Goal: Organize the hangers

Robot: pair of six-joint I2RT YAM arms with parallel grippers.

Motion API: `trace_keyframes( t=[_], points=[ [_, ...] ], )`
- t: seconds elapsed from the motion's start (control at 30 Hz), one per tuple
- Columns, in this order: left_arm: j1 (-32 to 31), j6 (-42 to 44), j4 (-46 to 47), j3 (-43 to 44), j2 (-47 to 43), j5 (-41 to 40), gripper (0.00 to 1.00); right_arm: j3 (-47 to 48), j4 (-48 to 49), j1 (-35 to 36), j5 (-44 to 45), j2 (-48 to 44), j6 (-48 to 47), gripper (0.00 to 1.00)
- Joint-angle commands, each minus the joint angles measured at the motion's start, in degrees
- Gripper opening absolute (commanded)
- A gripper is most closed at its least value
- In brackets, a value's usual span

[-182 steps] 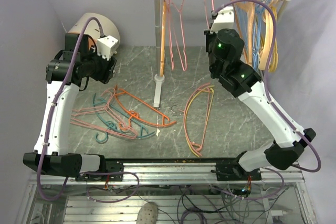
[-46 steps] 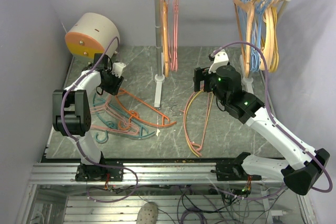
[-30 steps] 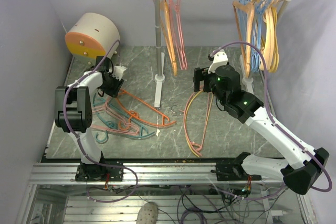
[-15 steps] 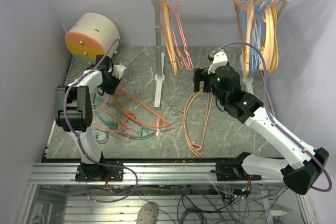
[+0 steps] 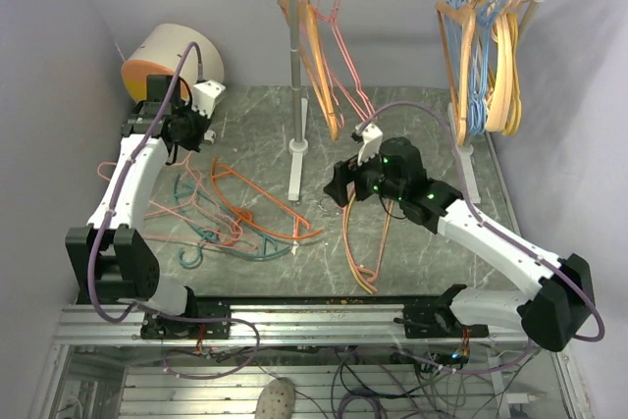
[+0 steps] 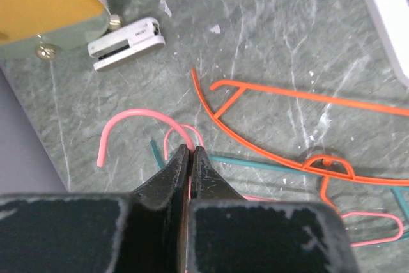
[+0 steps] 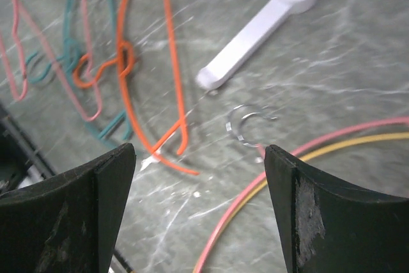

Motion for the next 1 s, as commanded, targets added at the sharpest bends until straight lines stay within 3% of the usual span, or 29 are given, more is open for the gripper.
trace_keyframes(
  t=[0.0,0.17,0.43,0.57,0.77,0.97],
  points=[
    [-1.76,-4.37,-1.00,2.47,-3.68,2.01,0.07,-3.41,9.63,-0.06,-18.52,1.47,4.05,0.82],
    [-3.92,-7.07,0.00,4.55,-5.86,1.91,0.07,-6.99,19.09,2.26,-28.12,0.05,7.80,0.82],
    [-7.32,-11.22,0.69,8.98,-5.80,1.74,0.07,-14.12,38.68,7.73,-21.69,4.62,15.98,0.82],
    [-9.41,-12.41,0.12,11.37,-5.62,0.75,0.07,-13.11,44.12,10.40,-19.36,9.47,19.12,0.82],
    [-11.26,-12.70,-0.93,11.99,-6.13,2.35,0.07,-1.92,40.16,16.39,-15.42,18.75,16.23,0.81],
    [-11.85,-12.11,-1.15,10.67,-7.76,3.06,0.07,6.26,38.49,16.85,-16.24,25.74,16.49,0.81]
  ],
)
